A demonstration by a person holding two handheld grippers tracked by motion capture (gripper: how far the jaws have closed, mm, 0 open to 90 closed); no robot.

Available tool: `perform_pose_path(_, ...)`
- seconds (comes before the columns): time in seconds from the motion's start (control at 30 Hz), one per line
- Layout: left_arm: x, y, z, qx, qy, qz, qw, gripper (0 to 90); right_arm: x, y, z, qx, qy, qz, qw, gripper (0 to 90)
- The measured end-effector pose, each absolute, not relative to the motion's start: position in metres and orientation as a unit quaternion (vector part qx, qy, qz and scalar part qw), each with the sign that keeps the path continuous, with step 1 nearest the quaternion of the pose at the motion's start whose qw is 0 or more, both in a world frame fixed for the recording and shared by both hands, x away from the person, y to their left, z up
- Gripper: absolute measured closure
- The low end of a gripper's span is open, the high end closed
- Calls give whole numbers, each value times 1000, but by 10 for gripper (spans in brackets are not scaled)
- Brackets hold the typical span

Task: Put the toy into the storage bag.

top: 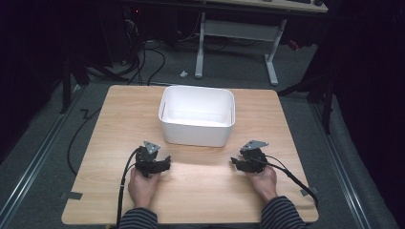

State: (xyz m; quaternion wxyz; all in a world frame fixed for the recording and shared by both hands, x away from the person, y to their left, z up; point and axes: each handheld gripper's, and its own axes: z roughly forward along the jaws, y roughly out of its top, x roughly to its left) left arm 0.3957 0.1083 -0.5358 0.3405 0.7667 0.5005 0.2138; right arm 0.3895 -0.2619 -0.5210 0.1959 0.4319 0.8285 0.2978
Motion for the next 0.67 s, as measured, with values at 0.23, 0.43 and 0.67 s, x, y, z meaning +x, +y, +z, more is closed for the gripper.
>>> perform_pose_path(0.23,396,108,-536,767,501,213,340,222,397,-266,-529,439,812,333,192,353)
perform_pose_path(0.43,396,108,-536,767,500,213,340,222,398,-267,-531,435,811,340,191,319)
perform_pose_path(0.67,396,108,-536,767,500,213,340,222,398,-267,-531,435,811,341,191,319)
